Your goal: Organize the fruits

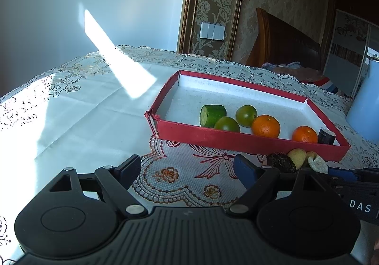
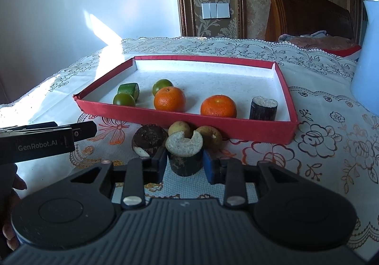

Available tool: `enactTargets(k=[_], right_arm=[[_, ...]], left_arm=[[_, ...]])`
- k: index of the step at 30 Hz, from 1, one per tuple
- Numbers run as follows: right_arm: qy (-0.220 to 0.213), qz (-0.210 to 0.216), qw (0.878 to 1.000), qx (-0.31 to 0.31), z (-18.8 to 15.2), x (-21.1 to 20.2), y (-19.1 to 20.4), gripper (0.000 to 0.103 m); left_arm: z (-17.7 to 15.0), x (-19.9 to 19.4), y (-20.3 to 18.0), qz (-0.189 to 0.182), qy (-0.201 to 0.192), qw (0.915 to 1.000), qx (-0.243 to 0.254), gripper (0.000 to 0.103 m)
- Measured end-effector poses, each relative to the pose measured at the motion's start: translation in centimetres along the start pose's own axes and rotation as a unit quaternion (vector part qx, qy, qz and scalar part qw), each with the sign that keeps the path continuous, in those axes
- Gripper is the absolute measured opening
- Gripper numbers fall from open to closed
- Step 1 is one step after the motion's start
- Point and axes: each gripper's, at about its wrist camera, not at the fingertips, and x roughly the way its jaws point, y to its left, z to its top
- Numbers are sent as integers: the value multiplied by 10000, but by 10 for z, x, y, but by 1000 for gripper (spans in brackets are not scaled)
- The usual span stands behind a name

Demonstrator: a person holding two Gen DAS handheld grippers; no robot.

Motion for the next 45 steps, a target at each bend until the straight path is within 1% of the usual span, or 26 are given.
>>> enactTargets(k=[6,14,17,22,28,35,41,45], right_arm=[[-136,-6,9998,147,-4,-12,-7,31],[-272,-204,9989,308,-14,-33,-30,31],[-300,-237,9982,468,-16,-34,-41,31],[-317,-198,9976,589,-19,-32,-45,31],[-303,-175,9974,635,-21,-31,-46,31],[-234,-229,9977,597,-19,-29,-45,31],[-235,-245,9977,584,-20,-29,-44,31],[-235,-243,9977,586,-20,-29,-44,31]], left_arm=[[0,2,-4,-14,72,9999,111,85],[-1,4,-19,-57,167,9983,550,85],[-2,5,-29,-64,241,9964,812,85],[-7,3,-48,-318,248,9911,1270,85],[-10,7,-67,-370,299,9868,1546,85],[-9,10,-77,-443,354,9846,1651,85],[-4,18,-84,-474,429,9860,1542,85],[-2,24,-88,-384,517,9867,1494,85]])
